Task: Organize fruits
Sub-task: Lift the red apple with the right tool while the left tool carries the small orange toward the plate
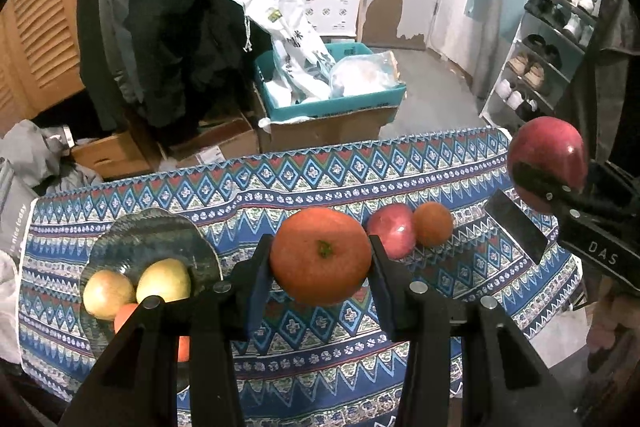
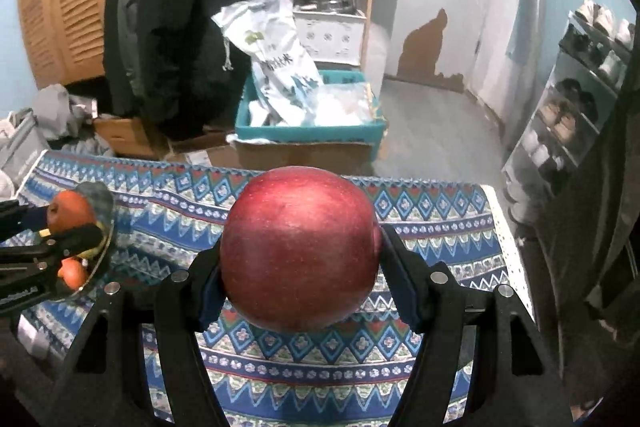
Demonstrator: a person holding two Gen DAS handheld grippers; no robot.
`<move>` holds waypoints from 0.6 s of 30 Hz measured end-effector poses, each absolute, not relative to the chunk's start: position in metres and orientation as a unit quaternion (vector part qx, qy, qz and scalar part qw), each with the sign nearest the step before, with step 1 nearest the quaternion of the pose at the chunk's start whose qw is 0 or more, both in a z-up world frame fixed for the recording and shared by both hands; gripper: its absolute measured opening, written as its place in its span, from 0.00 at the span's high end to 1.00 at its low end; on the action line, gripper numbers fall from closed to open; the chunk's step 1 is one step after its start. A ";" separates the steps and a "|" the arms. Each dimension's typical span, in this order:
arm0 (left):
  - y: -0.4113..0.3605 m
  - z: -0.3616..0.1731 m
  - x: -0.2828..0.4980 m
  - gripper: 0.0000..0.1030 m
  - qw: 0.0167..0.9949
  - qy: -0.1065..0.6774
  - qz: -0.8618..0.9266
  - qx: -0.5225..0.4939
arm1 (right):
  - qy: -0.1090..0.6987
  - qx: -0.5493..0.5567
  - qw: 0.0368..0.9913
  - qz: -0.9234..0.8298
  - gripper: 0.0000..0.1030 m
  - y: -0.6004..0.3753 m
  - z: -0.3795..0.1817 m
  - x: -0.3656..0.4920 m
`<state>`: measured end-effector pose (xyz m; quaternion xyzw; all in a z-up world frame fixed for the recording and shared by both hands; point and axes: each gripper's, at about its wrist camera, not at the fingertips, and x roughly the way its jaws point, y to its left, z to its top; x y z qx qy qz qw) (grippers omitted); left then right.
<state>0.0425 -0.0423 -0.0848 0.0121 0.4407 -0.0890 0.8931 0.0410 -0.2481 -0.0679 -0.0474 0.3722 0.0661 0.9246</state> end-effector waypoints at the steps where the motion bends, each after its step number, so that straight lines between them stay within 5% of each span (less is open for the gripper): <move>1: -0.041 -0.083 0.042 0.56 0.894 0.439 -0.088 0.013 | 0.370 -0.049 0.925 0.068 0.34 -0.246 -0.066 0.040; 18: -0.018 -0.070 0.033 0.56 0.903 0.424 -0.074 0.000 | 0.353 -0.064 0.928 0.103 0.34 -0.207 -0.049 0.038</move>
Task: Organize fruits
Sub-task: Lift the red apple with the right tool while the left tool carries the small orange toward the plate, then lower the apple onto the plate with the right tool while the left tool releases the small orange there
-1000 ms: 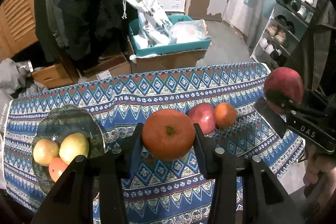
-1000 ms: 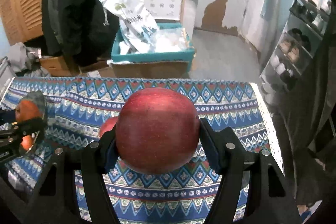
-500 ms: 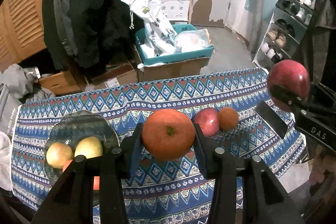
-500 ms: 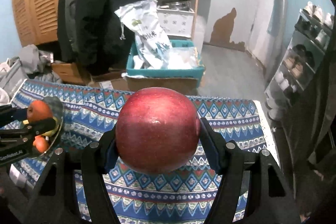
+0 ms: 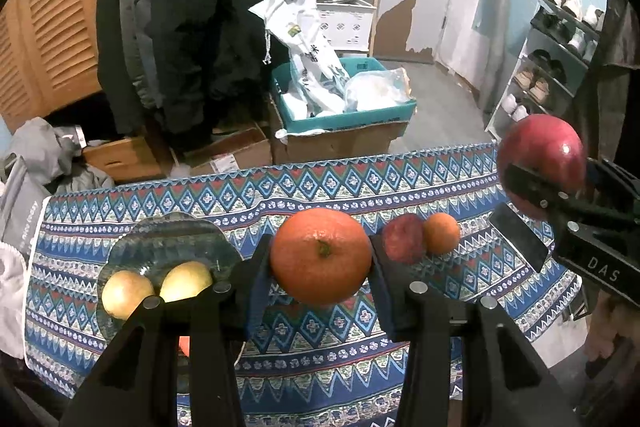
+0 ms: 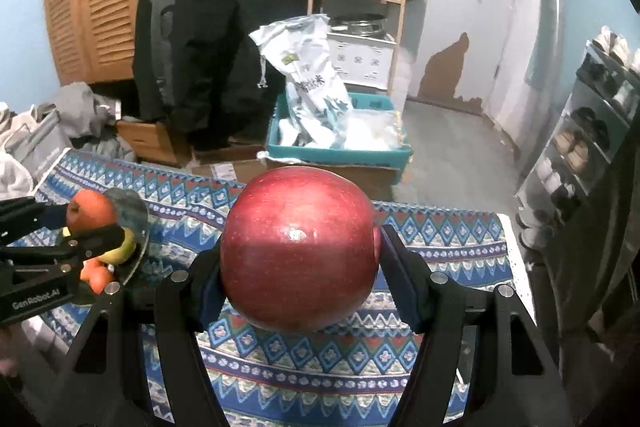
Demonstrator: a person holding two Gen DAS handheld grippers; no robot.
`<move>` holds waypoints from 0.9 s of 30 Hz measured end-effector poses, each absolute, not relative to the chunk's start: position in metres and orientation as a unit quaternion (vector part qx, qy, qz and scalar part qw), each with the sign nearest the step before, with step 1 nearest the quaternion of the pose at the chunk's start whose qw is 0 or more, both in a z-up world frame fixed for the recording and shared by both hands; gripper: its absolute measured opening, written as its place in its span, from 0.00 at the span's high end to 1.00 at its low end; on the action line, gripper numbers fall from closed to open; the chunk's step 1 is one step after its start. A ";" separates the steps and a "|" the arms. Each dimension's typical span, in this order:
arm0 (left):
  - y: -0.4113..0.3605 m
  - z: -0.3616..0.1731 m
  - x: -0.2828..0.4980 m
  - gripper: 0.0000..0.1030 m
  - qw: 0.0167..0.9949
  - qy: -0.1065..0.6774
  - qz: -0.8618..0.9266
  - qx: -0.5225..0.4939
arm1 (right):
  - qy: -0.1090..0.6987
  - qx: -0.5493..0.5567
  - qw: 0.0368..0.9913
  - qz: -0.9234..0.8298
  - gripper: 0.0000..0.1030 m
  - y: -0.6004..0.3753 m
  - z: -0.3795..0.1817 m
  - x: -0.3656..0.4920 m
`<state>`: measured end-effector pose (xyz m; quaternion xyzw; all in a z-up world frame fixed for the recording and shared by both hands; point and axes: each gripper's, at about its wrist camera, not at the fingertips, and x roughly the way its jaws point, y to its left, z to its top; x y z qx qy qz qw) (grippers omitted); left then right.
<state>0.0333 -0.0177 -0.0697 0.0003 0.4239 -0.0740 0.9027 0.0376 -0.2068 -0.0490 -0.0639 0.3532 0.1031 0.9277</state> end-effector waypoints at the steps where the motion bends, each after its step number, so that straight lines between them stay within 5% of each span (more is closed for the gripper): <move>1: -0.016 -0.070 0.033 0.56 0.903 0.424 -0.073 -0.001 | 0.354 -0.064 0.927 0.105 0.34 -0.204 -0.049 0.038; 27: 0.097 -0.092 0.030 0.56 0.897 0.437 0.006 -0.067 | 0.379 -0.076 0.904 0.182 0.34 -0.103 -0.059 0.063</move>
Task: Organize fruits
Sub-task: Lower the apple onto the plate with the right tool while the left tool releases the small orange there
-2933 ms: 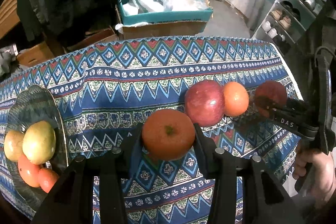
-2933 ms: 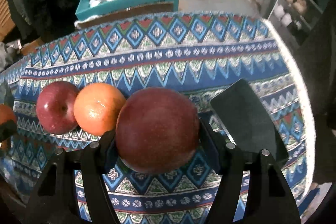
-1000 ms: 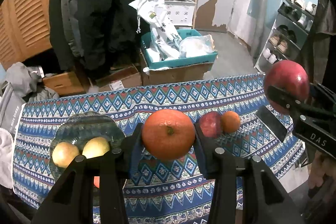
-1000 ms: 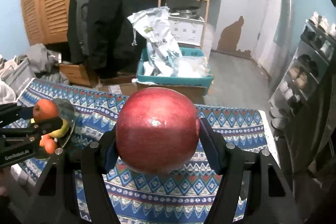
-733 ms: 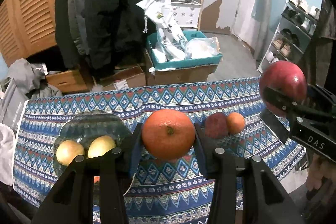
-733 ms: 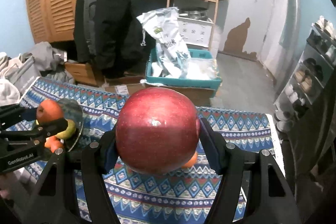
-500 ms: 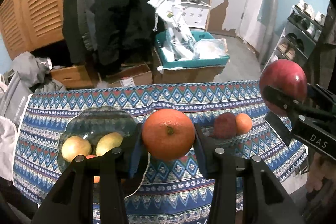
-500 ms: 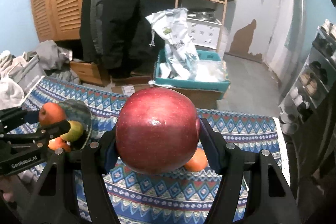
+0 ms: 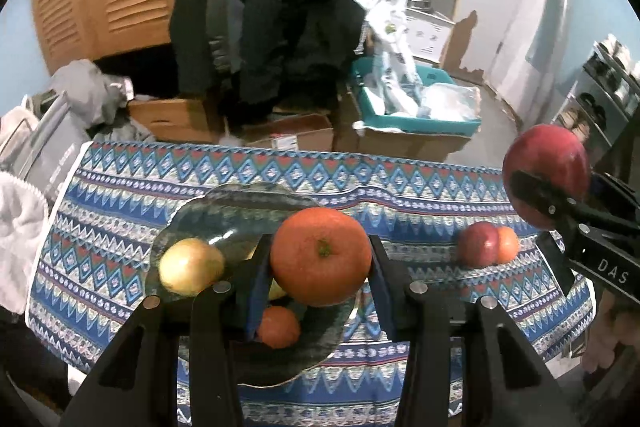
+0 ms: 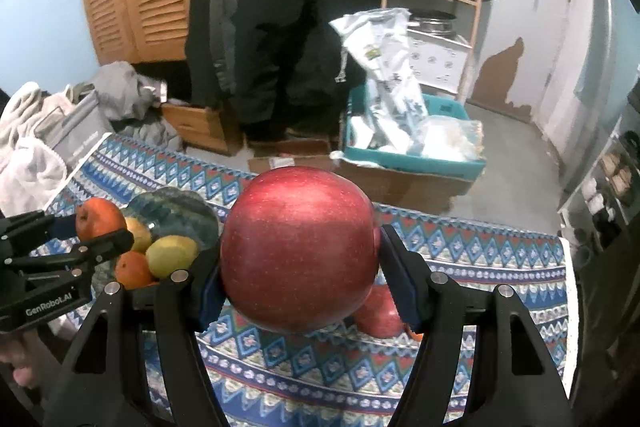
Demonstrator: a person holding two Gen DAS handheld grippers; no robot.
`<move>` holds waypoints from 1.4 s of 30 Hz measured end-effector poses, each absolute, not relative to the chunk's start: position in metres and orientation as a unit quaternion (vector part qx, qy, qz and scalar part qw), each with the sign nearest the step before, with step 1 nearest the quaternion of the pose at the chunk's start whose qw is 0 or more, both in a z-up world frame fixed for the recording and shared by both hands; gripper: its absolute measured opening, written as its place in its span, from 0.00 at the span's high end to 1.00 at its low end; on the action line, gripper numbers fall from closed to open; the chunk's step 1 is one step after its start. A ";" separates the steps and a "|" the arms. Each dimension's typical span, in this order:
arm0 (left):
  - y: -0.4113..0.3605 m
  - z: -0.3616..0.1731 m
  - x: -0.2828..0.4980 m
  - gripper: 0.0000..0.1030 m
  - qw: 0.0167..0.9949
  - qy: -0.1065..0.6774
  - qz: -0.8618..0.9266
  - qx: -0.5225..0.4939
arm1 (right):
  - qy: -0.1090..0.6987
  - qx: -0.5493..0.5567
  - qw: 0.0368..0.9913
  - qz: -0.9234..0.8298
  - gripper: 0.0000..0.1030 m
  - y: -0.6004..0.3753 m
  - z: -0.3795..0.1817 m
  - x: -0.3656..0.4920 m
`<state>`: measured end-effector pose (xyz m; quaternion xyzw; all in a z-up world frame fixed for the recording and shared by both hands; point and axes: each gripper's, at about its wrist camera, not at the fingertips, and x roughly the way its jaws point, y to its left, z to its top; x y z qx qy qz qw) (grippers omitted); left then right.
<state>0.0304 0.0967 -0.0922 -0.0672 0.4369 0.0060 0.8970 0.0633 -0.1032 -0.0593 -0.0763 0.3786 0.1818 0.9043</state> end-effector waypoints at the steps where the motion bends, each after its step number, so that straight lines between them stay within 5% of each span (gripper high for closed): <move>1: 0.101 -0.094 0.030 0.56 0.896 0.439 0.009 -0.070 | 0.380 -0.078 0.903 0.186 0.34 -0.097 -0.061 0.065; 42: 0.179 -0.186 0.019 0.56 0.831 0.541 0.068 -0.110 | 0.519 -0.097 0.802 0.280 0.34 0.021 -0.177 0.077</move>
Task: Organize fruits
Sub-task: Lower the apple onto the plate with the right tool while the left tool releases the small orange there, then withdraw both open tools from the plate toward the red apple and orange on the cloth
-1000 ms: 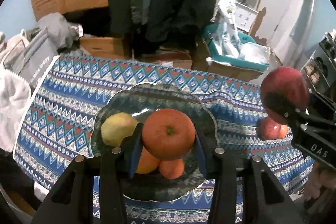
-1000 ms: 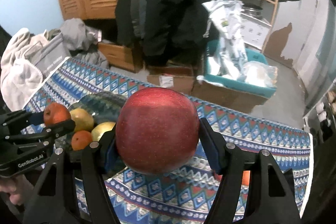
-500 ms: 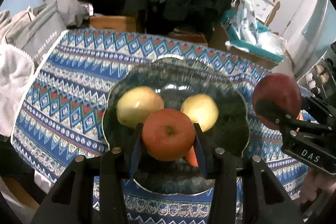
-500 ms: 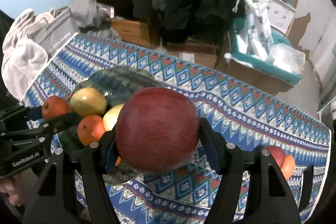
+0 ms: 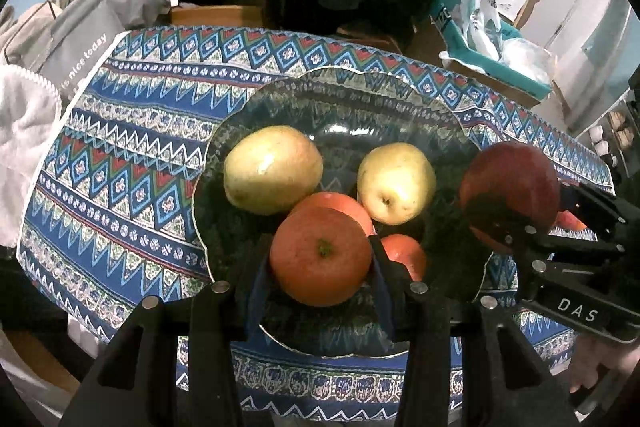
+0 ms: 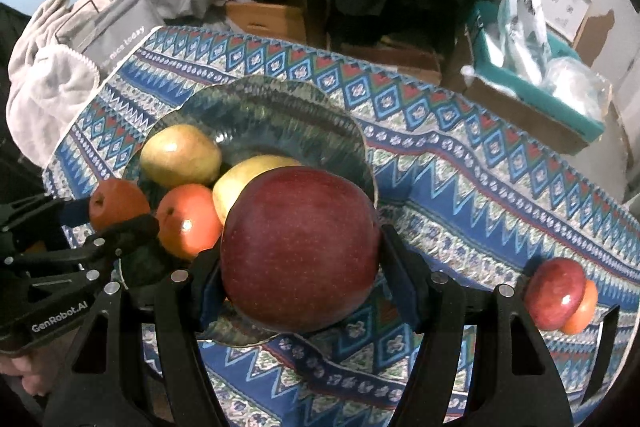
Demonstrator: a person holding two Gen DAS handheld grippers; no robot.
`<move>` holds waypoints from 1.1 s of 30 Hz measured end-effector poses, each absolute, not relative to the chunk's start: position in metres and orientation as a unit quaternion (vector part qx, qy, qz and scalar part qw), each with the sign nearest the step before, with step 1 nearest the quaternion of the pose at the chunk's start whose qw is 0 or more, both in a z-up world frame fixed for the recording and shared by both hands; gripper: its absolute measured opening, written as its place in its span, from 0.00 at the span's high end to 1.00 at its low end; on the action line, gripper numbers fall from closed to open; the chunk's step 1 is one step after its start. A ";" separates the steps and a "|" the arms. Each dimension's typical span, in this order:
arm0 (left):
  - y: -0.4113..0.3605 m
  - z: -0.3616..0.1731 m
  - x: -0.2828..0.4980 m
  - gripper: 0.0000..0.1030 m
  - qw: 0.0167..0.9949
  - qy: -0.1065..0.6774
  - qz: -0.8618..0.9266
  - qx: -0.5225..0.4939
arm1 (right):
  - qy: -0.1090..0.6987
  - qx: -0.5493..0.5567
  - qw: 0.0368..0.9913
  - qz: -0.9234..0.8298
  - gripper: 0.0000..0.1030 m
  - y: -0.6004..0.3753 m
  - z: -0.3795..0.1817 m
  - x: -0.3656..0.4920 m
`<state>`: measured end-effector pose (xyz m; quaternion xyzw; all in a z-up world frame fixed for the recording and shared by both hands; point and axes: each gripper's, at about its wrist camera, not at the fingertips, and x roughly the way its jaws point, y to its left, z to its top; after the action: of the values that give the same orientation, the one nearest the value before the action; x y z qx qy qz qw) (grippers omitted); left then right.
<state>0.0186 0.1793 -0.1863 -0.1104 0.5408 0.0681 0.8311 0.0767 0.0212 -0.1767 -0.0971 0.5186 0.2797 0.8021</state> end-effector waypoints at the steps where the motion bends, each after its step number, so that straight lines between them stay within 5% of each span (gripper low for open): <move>1: 0.180 -0.188 0.019 0.56 0.829 0.543 0.069 -0.113 | 0.522 -0.094 0.800 0.280 0.34 0.021 -0.178 0.078; 6: 0.181 -0.192 0.020 0.53 0.825 0.549 0.073 -0.110 | 0.535 -0.087 0.792 0.282 0.33 0.022 -0.185 0.079; 11: 0.178 -0.187 0.020 0.40 0.834 0.539 0.073 -0.098 | 0.545 -0.089 0.784 0.284 0.33 0.024 -0.192 0.079; 33: 0.167 -0.149 0.016 0.36 0.857 0.502 0.069 -0.090 | 0.459 -0.103 0.850 0.238 0.30 -0.005 -0.123 0.076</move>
<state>0.0156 0.1668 -0.1488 -0.0905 0.5024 0.0693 0.8571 0.0761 -0.0048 -0.1230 -0.1028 0.4588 0.2380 0.8499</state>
